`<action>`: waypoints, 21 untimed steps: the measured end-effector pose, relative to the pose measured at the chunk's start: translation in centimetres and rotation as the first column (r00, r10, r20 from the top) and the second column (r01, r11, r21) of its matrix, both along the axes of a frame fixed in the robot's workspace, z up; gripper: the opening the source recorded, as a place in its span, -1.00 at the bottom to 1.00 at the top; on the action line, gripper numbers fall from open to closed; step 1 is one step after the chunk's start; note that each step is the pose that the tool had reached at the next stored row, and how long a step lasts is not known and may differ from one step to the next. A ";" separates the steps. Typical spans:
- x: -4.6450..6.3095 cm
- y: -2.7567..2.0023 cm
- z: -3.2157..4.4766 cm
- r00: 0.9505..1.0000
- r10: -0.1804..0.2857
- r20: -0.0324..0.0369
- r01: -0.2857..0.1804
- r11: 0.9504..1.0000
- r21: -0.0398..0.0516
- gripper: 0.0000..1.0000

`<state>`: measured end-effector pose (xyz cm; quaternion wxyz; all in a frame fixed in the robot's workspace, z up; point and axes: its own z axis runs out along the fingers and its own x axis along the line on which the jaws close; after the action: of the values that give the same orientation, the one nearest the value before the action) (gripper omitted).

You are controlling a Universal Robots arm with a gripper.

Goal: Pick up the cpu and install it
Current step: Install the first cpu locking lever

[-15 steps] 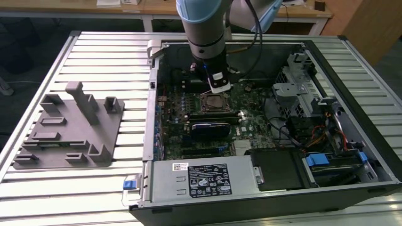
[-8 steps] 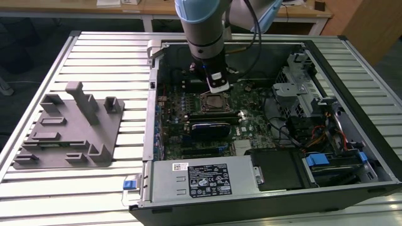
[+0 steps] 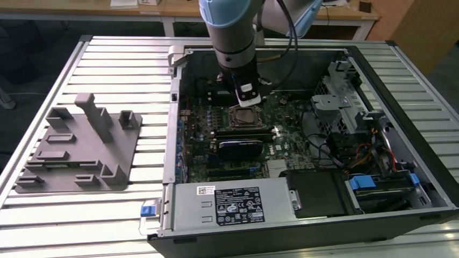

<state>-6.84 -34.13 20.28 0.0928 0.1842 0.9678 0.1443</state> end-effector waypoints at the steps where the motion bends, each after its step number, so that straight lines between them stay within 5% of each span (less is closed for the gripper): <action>1: 0.0 0.02 -0.03 1.000 0.000 0.000 0.000 1.000 0.000 -0.79; 10: -0.1 0.21 -0.26 1.000 -0.001 0.003 0.001 1.000 0.000 -0.79; 21: -0.1 0.22 -0.66 1.000 -0.001 0.017 0.001 1.000 -0.009 -0.79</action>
<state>-6.98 -33.91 19.62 0.1019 0.1829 0.9676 0.1412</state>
